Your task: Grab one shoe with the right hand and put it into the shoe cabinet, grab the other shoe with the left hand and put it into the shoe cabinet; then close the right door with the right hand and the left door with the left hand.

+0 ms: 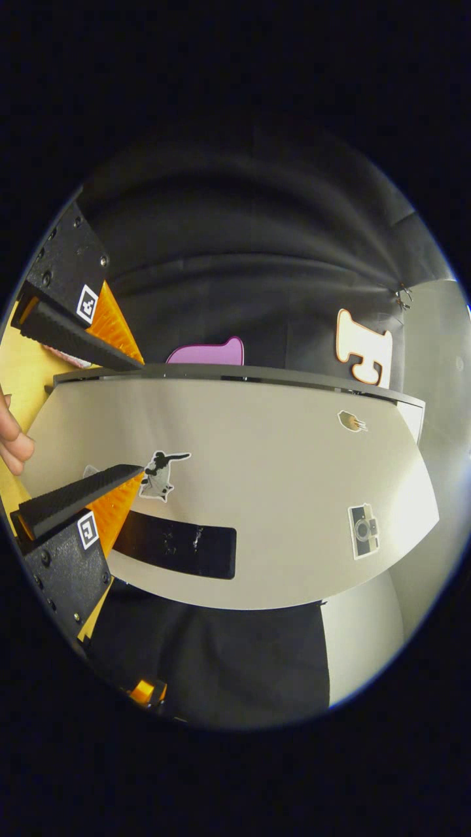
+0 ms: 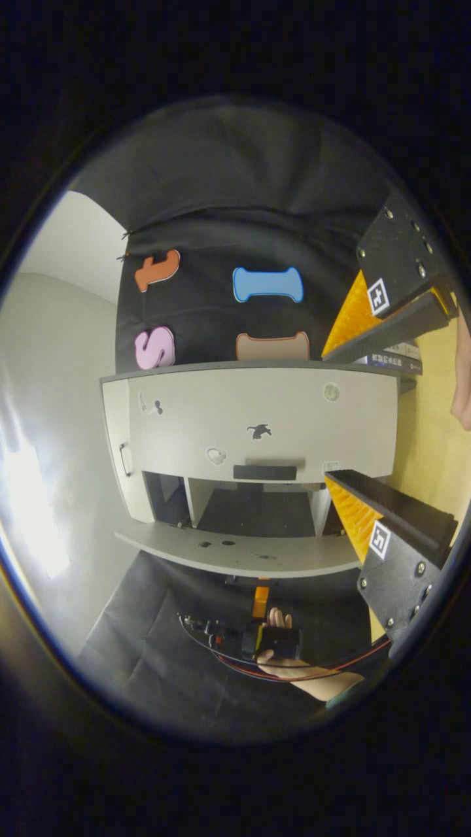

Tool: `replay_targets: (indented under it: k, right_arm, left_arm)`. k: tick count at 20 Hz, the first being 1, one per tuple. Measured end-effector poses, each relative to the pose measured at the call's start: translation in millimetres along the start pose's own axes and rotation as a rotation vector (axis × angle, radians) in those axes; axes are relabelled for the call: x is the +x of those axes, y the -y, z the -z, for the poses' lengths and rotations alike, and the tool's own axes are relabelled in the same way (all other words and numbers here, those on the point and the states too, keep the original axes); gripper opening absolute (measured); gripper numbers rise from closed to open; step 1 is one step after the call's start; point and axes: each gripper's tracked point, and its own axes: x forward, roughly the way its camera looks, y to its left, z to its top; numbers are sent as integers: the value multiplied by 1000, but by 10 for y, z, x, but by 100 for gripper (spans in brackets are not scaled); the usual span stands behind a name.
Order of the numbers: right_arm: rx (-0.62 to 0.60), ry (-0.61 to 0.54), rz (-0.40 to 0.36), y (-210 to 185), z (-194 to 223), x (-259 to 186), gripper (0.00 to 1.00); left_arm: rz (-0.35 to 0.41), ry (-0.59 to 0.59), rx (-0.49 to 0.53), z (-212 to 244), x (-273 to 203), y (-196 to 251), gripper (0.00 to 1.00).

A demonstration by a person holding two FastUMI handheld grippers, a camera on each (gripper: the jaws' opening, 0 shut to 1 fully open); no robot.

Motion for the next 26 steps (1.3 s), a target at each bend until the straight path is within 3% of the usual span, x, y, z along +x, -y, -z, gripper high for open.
replay_targets:
  k: [4, 11, 15, 16, 17, 18, 19, 26]
  right_arm:
    - [22, -28, 4, 29, 71, -39, 98]
    - [43, -32, 30, 192, 78, -44, 98]
    - [46, -34, 33, 178, 61, -37, 98]
    - [45, -36, 34, 172, 61, -33, 98]
    - [43, -37, 31, 145, 56, -32, 98]
    - [40, -39, 28, 112, 56, -24, 98]
    - [36, -39, 26, 86, 42, -13, 98]
    - [27, -70, 11, -212, 63, 37, 98]
  left_arm:
    - [10, -39, -7, 146, 144, 170, 91]
    - [-40, -6, 93, 151, 104, 298, 94]
    - [-80, 51, 105, 54, -64, 315, 94]
    - [-97, 62, 101, 34, -122, 311, 89]
    - [-109, 74, 95, 36, -190, 308, 94]
    - [-117, 87, 88, 19, -261, 326, 89]
    - [-147, 108, 74, 1, -341, 304, 94]
    - [-196, 139, 118, 55, -729, 543, 94]
